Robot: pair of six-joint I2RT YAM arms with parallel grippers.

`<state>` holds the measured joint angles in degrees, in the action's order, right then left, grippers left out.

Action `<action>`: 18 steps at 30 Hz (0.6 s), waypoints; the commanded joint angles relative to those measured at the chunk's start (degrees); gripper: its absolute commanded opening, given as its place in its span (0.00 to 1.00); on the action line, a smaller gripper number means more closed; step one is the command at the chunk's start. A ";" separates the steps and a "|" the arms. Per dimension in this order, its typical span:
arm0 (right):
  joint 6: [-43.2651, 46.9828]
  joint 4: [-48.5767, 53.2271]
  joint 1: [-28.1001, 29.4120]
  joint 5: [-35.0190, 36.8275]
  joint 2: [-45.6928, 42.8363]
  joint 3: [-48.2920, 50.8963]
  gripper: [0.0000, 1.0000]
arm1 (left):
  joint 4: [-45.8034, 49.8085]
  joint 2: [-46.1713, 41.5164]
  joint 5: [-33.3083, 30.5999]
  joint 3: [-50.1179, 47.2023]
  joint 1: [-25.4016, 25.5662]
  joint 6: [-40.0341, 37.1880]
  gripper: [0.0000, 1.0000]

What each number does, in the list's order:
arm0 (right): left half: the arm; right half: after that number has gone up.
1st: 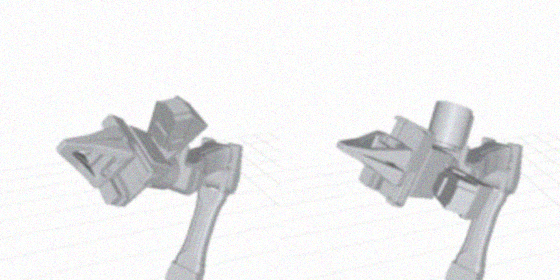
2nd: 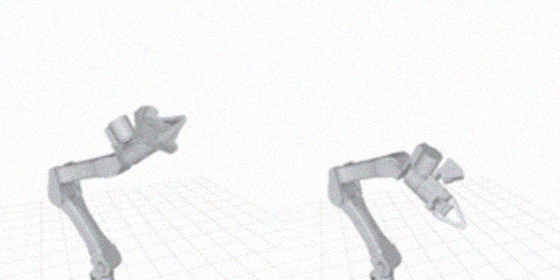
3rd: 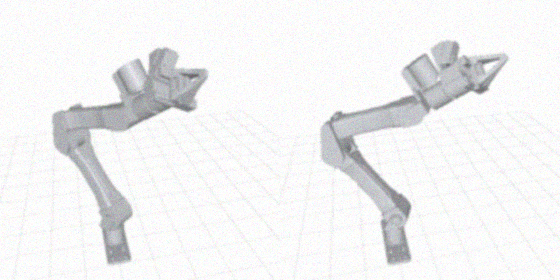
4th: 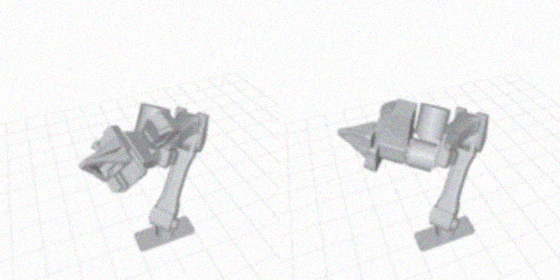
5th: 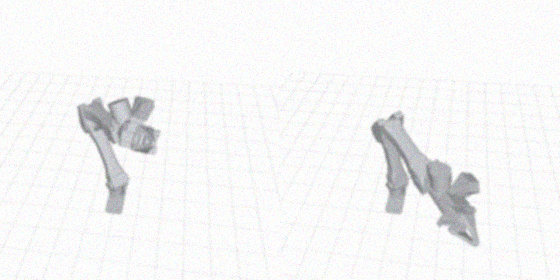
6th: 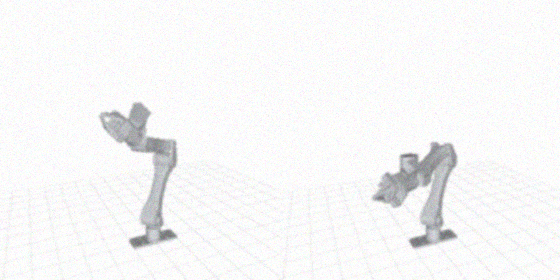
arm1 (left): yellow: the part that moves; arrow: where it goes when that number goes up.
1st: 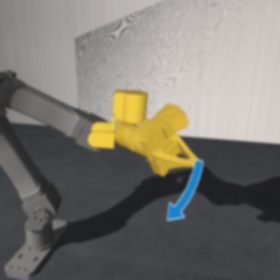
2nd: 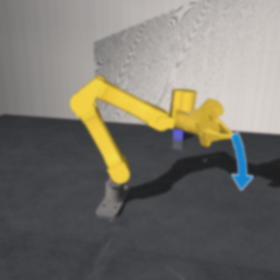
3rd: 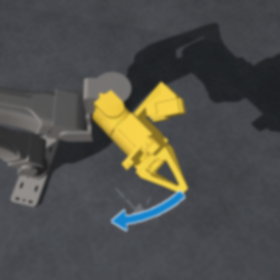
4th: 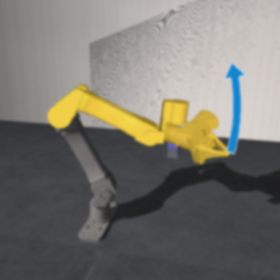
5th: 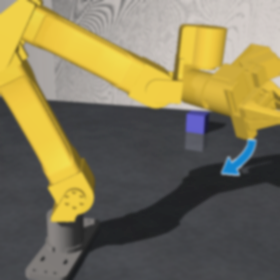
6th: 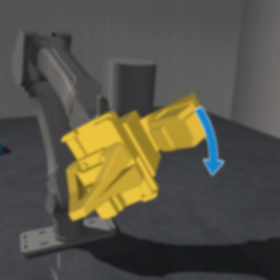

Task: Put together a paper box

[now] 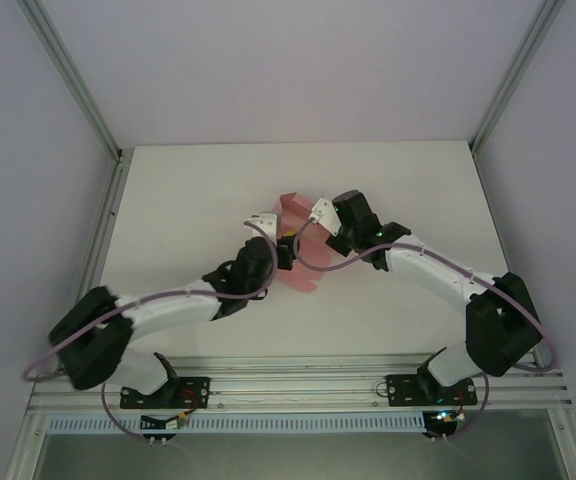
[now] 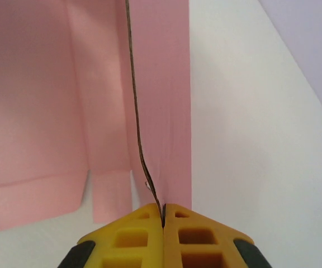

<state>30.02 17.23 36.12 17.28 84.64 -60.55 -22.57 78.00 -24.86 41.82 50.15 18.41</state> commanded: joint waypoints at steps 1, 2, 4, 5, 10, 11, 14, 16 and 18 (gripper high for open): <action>-2.79 9.79 -0.17 -5.71 -0.13 -1.64 0.00 | 12.20 -6.82 4.43 -0.09 -0.55 -0.15 0.66; -3.17 10.39 -0.25 -5.91 0.23 -2.03 0.00 | 14.97 -9.09 4.22 0.35 -1.02 -0.81 0.69; -2.95 12.69 -0.43 -7.01 1.36 -3.07 0.00 | 21.51 -13.76 0.28 1.27 -2.52 -0.27 0.78; -2.69 12.95 -0.40 -6.99 1.82 -3.24 0.00 | 24.58 -15.79 -0.79 1.65 -4.19 0.62 0.85; 0.29 11.99 -0.57 -7.17 3.82 -3.25 0.00 | 34.11 -18.18 8.05 3.87 -22.37 5.07 1.00; 1.03 11.35 -0.53 -6.80 4.32 -3.17 0.00 | 33.99 -16.65 10.35 4.04 -25.54 5.40 1.00; 3.08 9.22 -0.60 -5.03 5.66 -3.30 0.00 | 31.01 -8.70 17.88 4.97 -32.98 6.48 1.00; 4.40 9.17 -1.00 -4.70 6.52 -4.72 0.00 | 28.78 -2.06 24.47 6.82 -36.22 6.46 1.00; 5.17 11.13 -2.26 -6.39 7.56 -7.69 0.00 | 26.17 3.70 30.27 8.91 -37.25 5.59 1.00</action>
<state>32.82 25.87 35.53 12.32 90.17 -65.10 4.34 76.64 -7.09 48.34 14.31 23.59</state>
